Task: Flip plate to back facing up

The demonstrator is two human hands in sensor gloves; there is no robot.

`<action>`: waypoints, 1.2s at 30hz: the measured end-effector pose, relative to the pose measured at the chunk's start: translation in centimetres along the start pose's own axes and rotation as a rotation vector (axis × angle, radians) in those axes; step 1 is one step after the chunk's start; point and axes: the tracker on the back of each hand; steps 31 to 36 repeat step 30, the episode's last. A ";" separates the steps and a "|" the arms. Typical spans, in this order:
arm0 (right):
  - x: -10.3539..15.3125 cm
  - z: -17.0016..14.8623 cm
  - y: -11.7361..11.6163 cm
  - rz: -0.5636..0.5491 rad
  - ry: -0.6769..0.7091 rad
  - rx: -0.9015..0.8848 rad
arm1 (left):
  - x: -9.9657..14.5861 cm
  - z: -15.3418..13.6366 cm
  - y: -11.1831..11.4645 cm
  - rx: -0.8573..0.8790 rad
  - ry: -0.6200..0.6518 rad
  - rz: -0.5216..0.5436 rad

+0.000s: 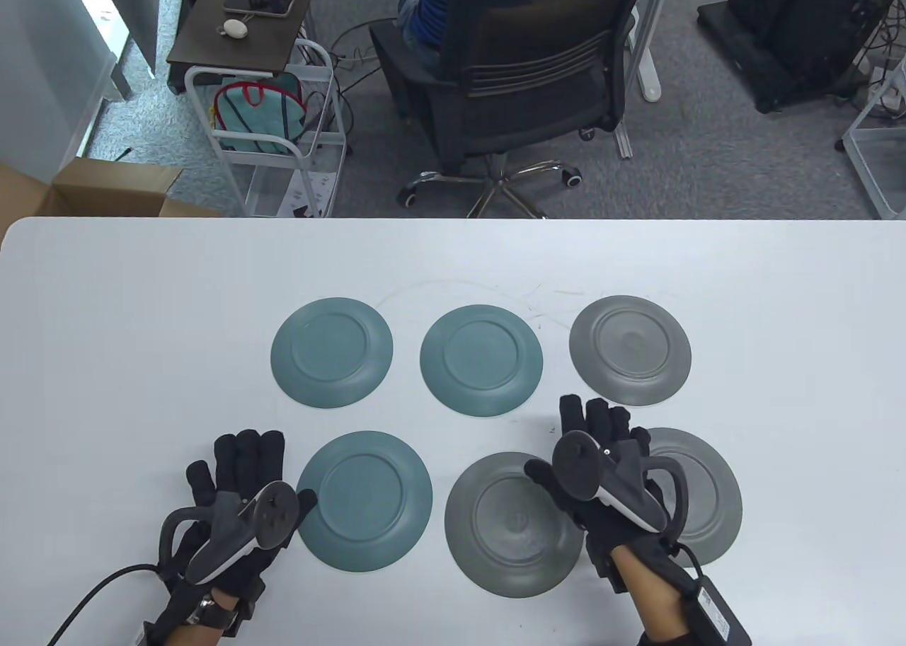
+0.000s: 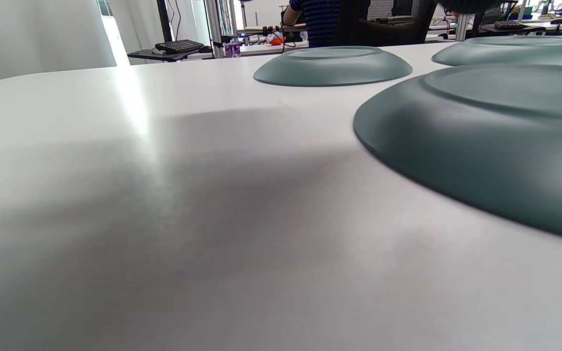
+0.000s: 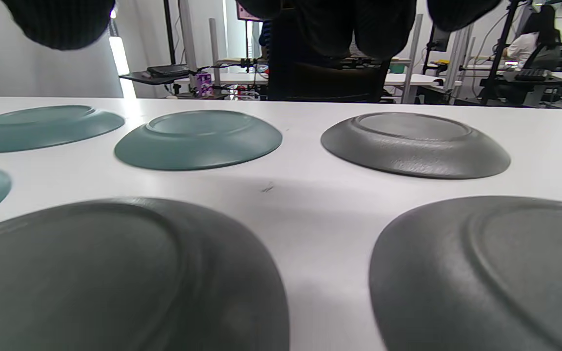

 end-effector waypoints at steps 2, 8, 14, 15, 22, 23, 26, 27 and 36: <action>0.6 0.8 -1.0 0.010 0.025 0.013 | 0.0 0.0 0.0 0.006 0.001 0.000; 2.1 2.3 -3.8 0.047 0.074 0.035 | 0.1 0.1 0.1 0.008 0.008 0.000; 2.9 2.7 -5.1 0.061 0.087 0.039 | 0.1 0.3 0.2 0.008 0.018 -0.006; 2.9 2.7 -5.1 0.061 0.086 0.040 | 0.1 0.3 0.3 0.006 0.020 -0.009; 2.9 2.7 -5.1 0.064 0.083 0.042 | 0.1 0.5 0.3 0.003 0.024 -0.013; 2.9 2.7 -5.0 0.065 0.082 0.041 | 0.1 0.5 0.3 0.005 0.024 -0.014; 2.9 2.7 -5.0 0.068 0.080 0.043 | 0.1 0.6 0.3 0.004 0.024 -0.017; 2.9 2.7 -5.0 0.068 0.080 0.042 | 0.2 0.6 0.2 0.004 0.024 -0.018; 2.9 2.7 -5.0 0.068 0.080 0.044 | 0.2 0.6 0.2 0.002 0.026 -0.019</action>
Point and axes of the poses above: the tracker on the back of each hand, its own z axis roughly to the thumb side, its own x axis roughly from the fingertips to the wrist, y = z × x, and after that the axes turned 3 degrees about z, right-handed
